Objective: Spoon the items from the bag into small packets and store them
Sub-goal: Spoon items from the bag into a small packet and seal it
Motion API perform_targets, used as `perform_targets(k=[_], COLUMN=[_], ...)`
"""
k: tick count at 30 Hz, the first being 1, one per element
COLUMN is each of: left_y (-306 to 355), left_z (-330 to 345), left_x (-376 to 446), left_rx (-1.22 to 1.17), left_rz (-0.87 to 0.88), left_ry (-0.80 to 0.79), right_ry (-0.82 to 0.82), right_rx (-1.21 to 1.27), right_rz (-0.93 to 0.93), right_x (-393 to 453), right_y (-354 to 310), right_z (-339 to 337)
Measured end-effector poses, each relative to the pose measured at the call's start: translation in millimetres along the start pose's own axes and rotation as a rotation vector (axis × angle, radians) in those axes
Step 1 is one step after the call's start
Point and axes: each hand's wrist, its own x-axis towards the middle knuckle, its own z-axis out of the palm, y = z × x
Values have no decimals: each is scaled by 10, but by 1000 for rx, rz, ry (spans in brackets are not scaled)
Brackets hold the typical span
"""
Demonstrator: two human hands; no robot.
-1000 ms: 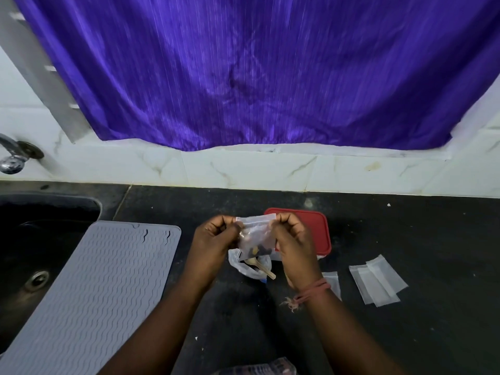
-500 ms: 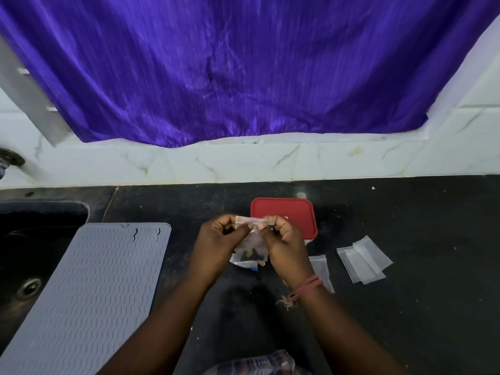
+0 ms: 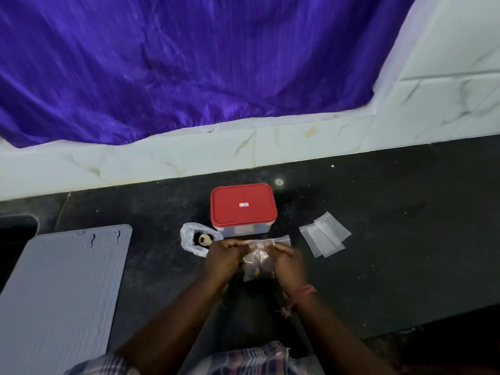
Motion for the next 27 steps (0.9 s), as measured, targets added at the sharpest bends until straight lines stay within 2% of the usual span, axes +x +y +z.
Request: perform_targets(k=[3, 9, 13, 19, 22, 27], left_y=[-150, -194, -168, -347, -348, -319], left_z=[303, 651, 842, 974, 1012, 1136], left_x=[116, 447, 529, 610, 619, 571], left_rx=[-62, -144, -98, 116, 223, 453], left_rz=[-113, -303, -236, -155, -125, -14], left_ry=[-47, -43, 5, 108, 160, 252], right_ry=[65, 66, 170, 131, 140, 304], right_rx=[-20, -310, -495, -865, -1005, -1085], right_rz=[49, 29, -34, -53, -174, -318], right_x=[139, 478, 692, 948, 937, 968], right_y=[63, 192, 214, 263, 317, 269], right_z=[-190, -493, -602, -535, -544, -840])
